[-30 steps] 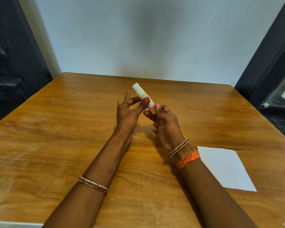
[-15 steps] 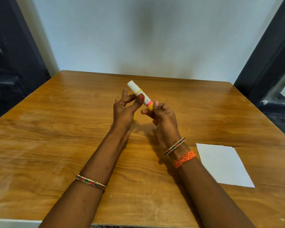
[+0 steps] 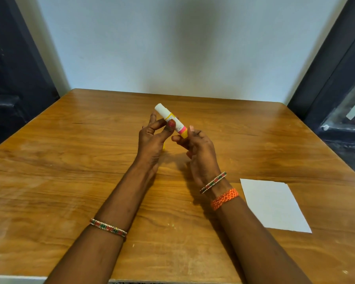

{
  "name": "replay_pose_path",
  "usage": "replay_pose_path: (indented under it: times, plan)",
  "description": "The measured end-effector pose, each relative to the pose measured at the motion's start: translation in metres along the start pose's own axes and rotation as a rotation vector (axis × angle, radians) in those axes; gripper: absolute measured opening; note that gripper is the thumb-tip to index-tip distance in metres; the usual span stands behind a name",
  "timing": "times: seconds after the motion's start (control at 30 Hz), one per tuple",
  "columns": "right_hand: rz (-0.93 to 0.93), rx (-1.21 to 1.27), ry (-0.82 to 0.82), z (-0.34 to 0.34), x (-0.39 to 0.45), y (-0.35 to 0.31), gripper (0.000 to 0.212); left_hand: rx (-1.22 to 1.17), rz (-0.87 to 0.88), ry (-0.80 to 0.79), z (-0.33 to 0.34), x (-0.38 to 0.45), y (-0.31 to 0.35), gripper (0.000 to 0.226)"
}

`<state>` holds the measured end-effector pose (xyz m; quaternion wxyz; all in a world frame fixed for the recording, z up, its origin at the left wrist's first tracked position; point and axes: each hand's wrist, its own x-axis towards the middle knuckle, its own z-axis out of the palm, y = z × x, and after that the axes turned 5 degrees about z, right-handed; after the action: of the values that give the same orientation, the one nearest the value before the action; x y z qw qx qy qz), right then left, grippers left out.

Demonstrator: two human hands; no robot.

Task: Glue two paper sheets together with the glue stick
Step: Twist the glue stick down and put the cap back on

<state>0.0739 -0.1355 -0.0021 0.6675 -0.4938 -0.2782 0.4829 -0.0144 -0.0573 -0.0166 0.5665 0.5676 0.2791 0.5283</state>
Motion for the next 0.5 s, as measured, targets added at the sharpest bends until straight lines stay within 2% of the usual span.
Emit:
replay_pose_path:
  times: [0.13, 0.33, 0.43, 0.5]
  plan:
    - [-0.124, -0.06, 0.103, 0.0003, 0.0008, 0.0037, 0.008, 0.048, 0.001, 0.001, 0.0024, -0.0026, 0.0007, 0.045]
    - [-0.325, -0.218, 0.201, -0.0026, 0.0061, 0.0065, 0.023, 0.138, 0.018, 0.07, 0.0042, -0.0023, 0.0012, 0.036]
    - [-0.304, -0.244, 0.211, -0.0034, 0.0046, 0.0043, 0.027, 0.121, 0.013, 0.073, 0.0033, -0.0021, 0.003, 0.032]
    - [-0.19, -0.154, 0.155, -0.0026, 0.0025, 0.0016, 0.027, 0.092, 0.003, 0.062, 0.0027, -0.0019, 0.0024, 0.031]
